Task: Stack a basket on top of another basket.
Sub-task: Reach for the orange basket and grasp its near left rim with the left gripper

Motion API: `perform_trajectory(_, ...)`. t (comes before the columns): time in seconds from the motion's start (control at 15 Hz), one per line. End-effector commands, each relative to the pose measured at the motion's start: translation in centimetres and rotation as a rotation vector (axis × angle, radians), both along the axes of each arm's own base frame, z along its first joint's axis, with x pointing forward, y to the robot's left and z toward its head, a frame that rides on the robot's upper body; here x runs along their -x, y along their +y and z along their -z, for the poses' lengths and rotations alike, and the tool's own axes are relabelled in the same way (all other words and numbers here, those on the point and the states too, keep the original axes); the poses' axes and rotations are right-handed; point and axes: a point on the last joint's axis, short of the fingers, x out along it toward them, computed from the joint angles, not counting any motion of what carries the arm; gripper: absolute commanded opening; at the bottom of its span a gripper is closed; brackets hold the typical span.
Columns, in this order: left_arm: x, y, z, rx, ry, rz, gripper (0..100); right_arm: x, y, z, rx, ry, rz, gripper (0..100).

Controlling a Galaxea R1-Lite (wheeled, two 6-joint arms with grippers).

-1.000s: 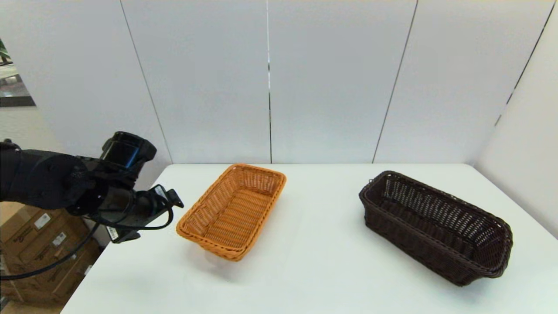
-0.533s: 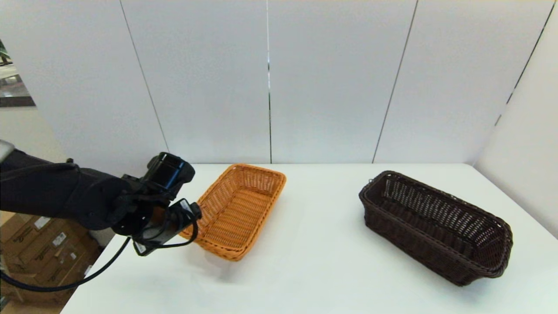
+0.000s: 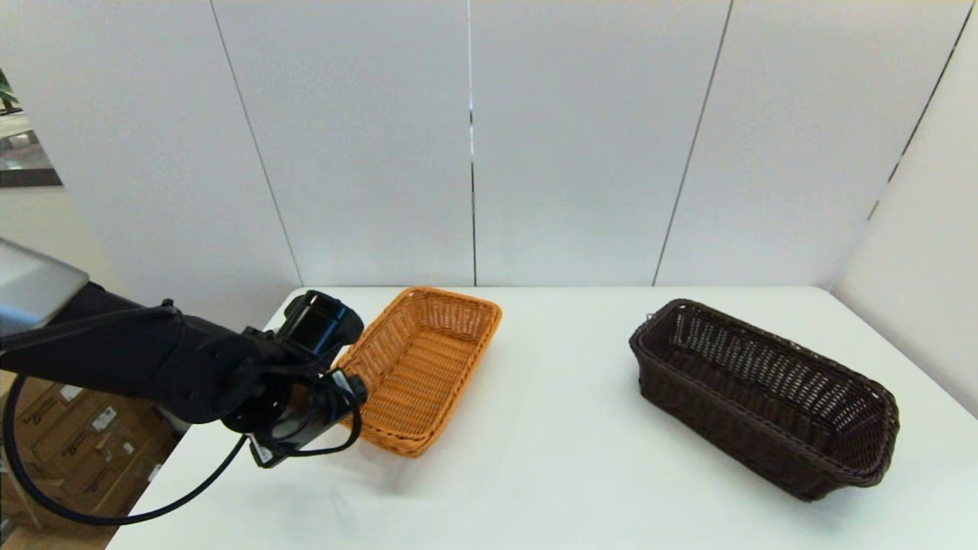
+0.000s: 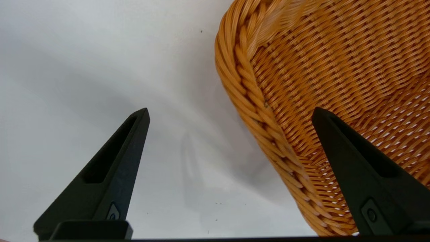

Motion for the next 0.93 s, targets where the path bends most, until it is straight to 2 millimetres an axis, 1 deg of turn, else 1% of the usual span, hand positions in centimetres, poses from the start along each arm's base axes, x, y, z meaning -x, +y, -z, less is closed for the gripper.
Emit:
perform_trajectory(0.07,0.1,0.0,1.1,-0.005,0.017,-0.007,100,0.0,0.0,0.0,0.0,0.0,0.0,100)
perform_trajectory(0.27,0.3,-0.2,1.7,-0.004,0.015,0.003,100,0.0,0.0,0.0,0.0,0.0,0.0,100)
perform_trajectory(0.4,0.9,-0.6,2.5,-0.01,0.008,0.025,100,0.0,0.0,0.0,0.0,0.0,0.0,100)
perform_trajectory(0.53,1.0,-0.9,3.0,-0.017,-0.014,0.036,100,0.0,0.0,0.0,0.0,0.001,0.0,100)
perform_trajectory(0.93,0.9,-0.9,3.0,0.019,-0.001,0.038,100,0.0,0.0,0.0,0.0,0.001,0.0,100)
